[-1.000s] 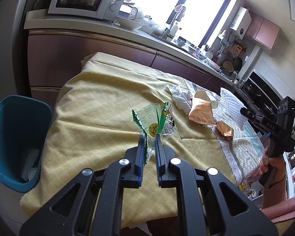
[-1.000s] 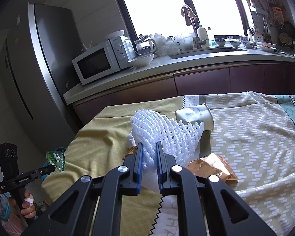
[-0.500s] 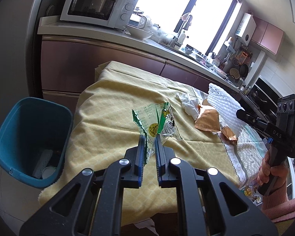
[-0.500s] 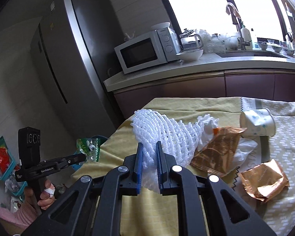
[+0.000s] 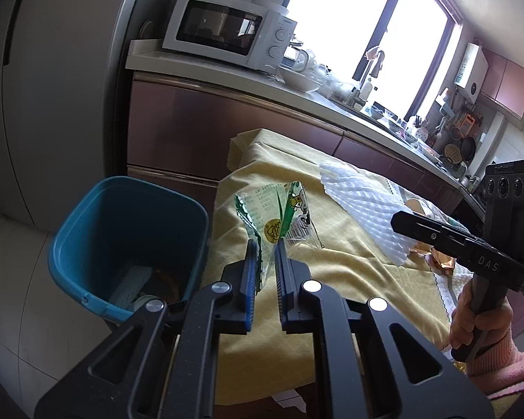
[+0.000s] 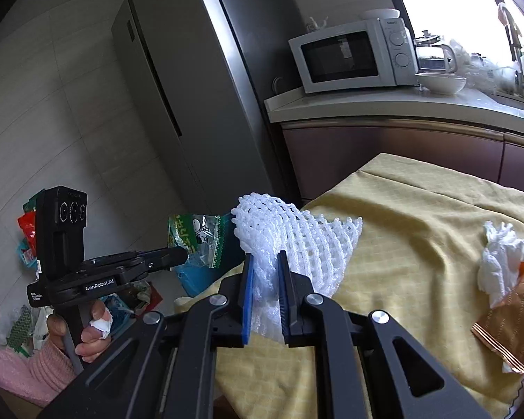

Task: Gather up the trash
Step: 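Carry wrapper and foam netting over the teal bin with both grippers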

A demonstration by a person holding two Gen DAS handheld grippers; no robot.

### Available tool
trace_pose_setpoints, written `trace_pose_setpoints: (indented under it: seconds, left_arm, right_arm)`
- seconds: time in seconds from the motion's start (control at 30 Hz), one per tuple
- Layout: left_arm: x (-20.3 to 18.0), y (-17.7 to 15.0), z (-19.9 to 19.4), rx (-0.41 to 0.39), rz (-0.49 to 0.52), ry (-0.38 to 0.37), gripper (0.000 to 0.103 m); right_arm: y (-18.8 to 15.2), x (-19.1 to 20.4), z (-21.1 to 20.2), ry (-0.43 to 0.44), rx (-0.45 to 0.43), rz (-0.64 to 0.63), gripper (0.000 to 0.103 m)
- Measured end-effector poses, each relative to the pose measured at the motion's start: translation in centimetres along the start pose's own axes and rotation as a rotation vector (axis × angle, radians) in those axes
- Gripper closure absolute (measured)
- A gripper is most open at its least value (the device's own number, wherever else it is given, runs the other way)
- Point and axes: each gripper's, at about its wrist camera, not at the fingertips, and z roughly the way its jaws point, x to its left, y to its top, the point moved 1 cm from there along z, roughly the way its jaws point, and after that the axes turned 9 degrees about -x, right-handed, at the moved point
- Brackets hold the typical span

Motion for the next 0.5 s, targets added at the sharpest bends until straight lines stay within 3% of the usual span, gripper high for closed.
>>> trace_pose_setpoints:
  seconds: [0.5]
  left_arm:
    - [6.3,0.3,-2.3,-0.026,-0.050,0.155,0.092]
  right_arm:
    - [1.3,4.7,7.2,0.125,0.100,-0.077,0.091]
